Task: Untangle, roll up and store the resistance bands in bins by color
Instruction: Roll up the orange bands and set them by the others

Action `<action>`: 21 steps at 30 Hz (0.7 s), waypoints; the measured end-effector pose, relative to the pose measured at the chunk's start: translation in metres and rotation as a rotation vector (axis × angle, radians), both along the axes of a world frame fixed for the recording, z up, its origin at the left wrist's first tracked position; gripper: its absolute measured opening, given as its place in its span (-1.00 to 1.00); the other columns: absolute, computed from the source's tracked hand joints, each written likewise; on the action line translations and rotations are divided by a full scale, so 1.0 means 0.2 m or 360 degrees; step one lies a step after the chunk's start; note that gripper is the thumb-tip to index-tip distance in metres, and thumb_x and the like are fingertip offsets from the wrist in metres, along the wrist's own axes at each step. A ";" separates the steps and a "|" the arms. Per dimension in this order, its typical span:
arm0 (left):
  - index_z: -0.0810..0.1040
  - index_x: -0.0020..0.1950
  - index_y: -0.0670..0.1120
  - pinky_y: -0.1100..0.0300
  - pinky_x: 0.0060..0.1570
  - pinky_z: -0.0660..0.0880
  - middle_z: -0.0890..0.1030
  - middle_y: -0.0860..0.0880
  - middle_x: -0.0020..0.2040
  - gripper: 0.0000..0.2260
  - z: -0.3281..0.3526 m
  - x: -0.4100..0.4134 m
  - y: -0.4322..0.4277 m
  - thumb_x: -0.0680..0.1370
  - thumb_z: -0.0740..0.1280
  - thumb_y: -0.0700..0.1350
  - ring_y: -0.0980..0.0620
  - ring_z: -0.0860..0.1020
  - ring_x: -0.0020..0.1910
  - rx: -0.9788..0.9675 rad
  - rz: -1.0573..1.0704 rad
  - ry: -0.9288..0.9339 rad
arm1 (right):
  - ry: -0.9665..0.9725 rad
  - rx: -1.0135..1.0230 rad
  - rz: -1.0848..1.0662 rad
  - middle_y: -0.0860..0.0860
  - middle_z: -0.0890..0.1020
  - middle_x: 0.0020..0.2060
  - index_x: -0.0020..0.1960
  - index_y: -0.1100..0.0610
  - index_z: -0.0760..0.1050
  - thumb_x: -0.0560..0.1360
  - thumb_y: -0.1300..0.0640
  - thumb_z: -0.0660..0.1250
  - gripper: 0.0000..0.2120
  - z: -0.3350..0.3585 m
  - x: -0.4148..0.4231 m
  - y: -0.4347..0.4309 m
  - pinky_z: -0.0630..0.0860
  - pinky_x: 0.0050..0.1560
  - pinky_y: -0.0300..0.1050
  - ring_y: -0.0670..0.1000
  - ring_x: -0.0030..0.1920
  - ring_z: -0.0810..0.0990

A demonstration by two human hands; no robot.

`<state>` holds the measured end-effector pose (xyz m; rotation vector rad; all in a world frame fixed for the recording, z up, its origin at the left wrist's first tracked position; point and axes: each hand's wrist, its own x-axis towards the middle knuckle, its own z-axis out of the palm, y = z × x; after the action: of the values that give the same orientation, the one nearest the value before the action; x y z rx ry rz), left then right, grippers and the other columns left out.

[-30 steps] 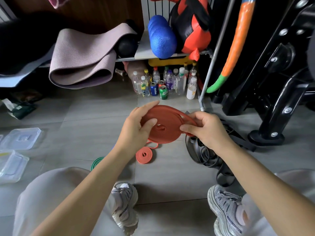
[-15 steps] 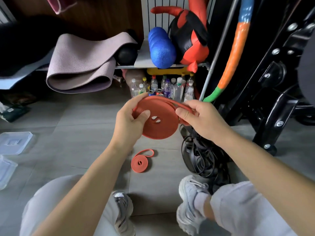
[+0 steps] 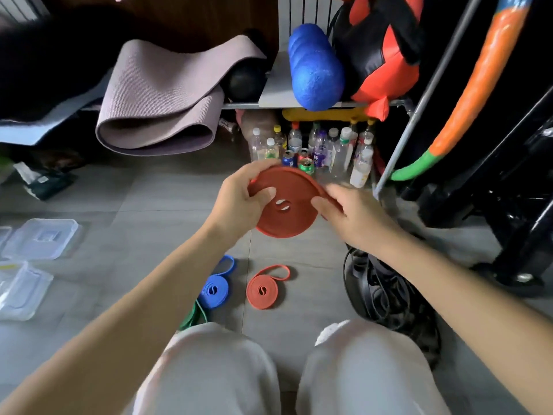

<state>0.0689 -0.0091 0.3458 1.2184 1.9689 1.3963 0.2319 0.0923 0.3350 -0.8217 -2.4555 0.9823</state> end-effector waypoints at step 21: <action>0.49 0.00 0.23 -0.07 0.05 0.54 0.51 0.06 0.03 -0.61 -1.83 -0.03 0.10 0.52 0.26 -0.32 -0.03 0.50 0.07 -0.1138 0.0354 -0.1061 | -0.0396 -0.1906 -0.0720 0.11 0.64 -0.18 -0.14 0.10 0.56 0.46 0.23 0.41 -0.94 -1.91 -0.18 0.06 0.57 -0.01 0.07 0.05 -0.17 0.59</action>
<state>0.0621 0.0105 -0.0205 0.1788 1.8596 0.8702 0.1950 0.1046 -0.0467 -1.8047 -1.4803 2.2289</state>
